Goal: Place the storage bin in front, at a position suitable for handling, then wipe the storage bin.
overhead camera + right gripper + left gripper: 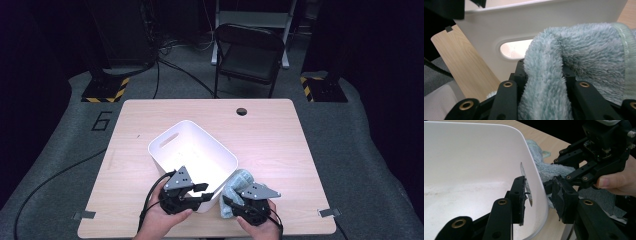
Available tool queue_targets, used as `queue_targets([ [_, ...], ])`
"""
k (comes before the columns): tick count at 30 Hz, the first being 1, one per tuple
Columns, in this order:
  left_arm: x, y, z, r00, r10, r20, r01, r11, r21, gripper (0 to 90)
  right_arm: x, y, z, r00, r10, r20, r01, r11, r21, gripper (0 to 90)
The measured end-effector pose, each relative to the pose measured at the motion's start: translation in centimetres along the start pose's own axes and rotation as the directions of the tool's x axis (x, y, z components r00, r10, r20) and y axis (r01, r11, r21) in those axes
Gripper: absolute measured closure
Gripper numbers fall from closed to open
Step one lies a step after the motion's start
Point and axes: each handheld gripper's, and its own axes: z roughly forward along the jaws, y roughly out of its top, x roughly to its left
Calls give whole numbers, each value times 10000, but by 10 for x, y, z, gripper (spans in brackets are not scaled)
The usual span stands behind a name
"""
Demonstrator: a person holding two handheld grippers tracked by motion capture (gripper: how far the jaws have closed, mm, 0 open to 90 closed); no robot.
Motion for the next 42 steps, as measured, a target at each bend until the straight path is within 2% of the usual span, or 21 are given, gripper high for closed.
queue_targets([
  [9, 17, 1, -17, 9982, -319, -511, 306, 9992, -252, 616, -2, -4, 3, 9999, 141, -59, -140, 9998, 127, 670],
  [13, 27, -1, -25, 9953, -518, -821, 492, 9982, -332, 612, -2, -7, 5, 9997, 223, -49, -222, 9995, 208, 666],
  [14, 29, -1, -26, 9936, -582, -964, 546, 9977, -397, 611, -3, -8, 6, 10000, 72, -45, -71, 9997, 244, 666],
  [15, 32, -2, -29, 9927, -646, -1021, 608, 9974, -390, 609, -2, -8, 7, 9997, 251, -67, -249, 9993, 278, 665],
  [16, 34, -2, -31, 9908, -741, -1135, 692, 9965, -461, 607, -3, -9, 8, 9997, 231, -93, -228, 9993, 295, 664],
  [22, 49, -7, -43, 9863, -1018, -1297, 948, 9938, -589, 607, -5, -10, 10, 9988, 438, -230, -432, 9987, 283, 663],
  [23, 52, -8, -46, 9861, -923, -1382, 853, 9948, -555, 608, -5, -10, 10, 9986, 459, -251, -451, 9985, 317, 663],
  [27, 61, -13, -56, 9778, -1068, -1802, 967, 9933, -638, 604, -6, -10, 12, 9992, 362, -195, -355, 9987, 357, 663],
  [29, 65, -15, -60, 9724, -1270, -1956, 1137, 9904, -781, 602, -5, -12, 12, 9986, 502, -191, -493, 9978, 452, 663],
  [30, 68, -16, -63, 9715, -1214, -2037, 1083, 9913, -742, 601, -5, -13, 13, 9989, 435, -189, -426, 9979, 483, 663],
  [32, 72, -19, -66, 9647, -1288, -2298, 1109, 9898, -891, 598, -5, -14, 14, 9990, 390, -205, -377, 9975, 602, 663],
  [33, 74, -20, -68, 9644, -1286, -2311, 1129, 9904, -798, 598, -6, -14, 16, 9989, 403, -225, -389, 9974, 611, 663],
  [39, 87, -25, -72, 9523, -1663, -2560, 1460, 9846, -965, 589, -8, -16, 17, 9983, 525, -250, -509, 9968, 619, 663],
  [42, 93, -28, -71, 9486, -1691, -2675, 1516, 9848, -849, 583, -8, -16, 17, 9983, 521, -254, -503, 9966, 651, 663],
])
